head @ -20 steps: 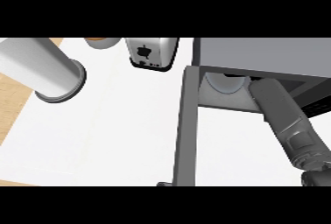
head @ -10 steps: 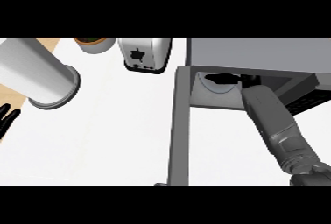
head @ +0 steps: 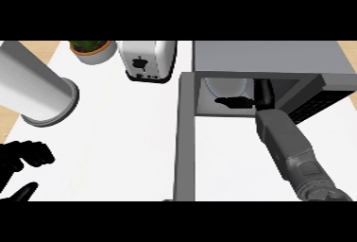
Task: Pick up the milk, place it into the microwave and close the microwave
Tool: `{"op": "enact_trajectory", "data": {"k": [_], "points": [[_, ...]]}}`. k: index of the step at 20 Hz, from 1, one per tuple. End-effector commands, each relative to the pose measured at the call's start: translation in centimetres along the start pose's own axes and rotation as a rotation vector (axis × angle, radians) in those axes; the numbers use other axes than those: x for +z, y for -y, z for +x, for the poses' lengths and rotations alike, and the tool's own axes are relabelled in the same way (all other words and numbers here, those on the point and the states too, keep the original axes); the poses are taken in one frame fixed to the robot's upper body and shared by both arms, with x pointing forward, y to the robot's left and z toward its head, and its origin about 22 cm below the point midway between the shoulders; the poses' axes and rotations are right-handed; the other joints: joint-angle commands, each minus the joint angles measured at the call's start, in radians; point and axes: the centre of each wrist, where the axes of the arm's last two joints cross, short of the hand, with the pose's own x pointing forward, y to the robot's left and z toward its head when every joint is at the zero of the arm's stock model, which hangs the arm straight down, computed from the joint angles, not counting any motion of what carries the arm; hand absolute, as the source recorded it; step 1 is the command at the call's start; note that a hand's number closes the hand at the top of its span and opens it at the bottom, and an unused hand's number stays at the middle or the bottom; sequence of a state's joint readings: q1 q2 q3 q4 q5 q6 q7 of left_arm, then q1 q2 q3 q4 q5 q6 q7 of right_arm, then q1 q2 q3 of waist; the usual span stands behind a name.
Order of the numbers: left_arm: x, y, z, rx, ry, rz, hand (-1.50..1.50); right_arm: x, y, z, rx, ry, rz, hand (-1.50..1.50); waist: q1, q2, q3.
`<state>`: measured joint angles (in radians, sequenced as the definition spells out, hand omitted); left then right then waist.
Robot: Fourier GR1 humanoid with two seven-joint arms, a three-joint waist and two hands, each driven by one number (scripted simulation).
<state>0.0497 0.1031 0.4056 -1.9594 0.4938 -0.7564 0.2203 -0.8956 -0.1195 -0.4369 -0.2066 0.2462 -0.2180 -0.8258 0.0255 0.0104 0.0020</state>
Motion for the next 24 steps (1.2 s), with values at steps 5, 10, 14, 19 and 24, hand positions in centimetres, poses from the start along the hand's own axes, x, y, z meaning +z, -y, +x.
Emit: {"op": "enact_trajectory", "data": {"k": [5, 10, 14, 19, 24], "points": [[-1.7, 3.9, 0.3, 0.043, -0.037, -0.044, 1.50, 6.1, -0.4, -3.7, -0.182, -0.040, 0.046, -1.50, -0.034, -0.017, -0.002], [-2.3, 5.4, -0.5, 0.059, -0.070, -0.096, 1.50, 9.5, -0.4, -4.8, -0.177, -0.033, 0.018, -1.50, -0.041, -0.018, -0.003], [-4.6, 6.0, -1.2, 0.038, -0.078, -0.179, 1.50, 12.3, -0.2, -5.3, -0.182, -0.035, 0.066, -1.50, -0.055, -0.022, -0.004], [-6.3, 7.4, -2.5, -0.006, -0.078, -0.198, 1.50, 17.0, 2.1, -5.5, -0.173, -0.060, -0.006, -1.50, -0.061, -0.021, -0.004], [-8.9, 10.8, -3.7, -0.078, -0.058, -0.307, 1.50, 19.2, 4.7, -3.6, -0.158, -0.046, -0.005, -1.50, -0.058, -0.017, -0.004]]}}
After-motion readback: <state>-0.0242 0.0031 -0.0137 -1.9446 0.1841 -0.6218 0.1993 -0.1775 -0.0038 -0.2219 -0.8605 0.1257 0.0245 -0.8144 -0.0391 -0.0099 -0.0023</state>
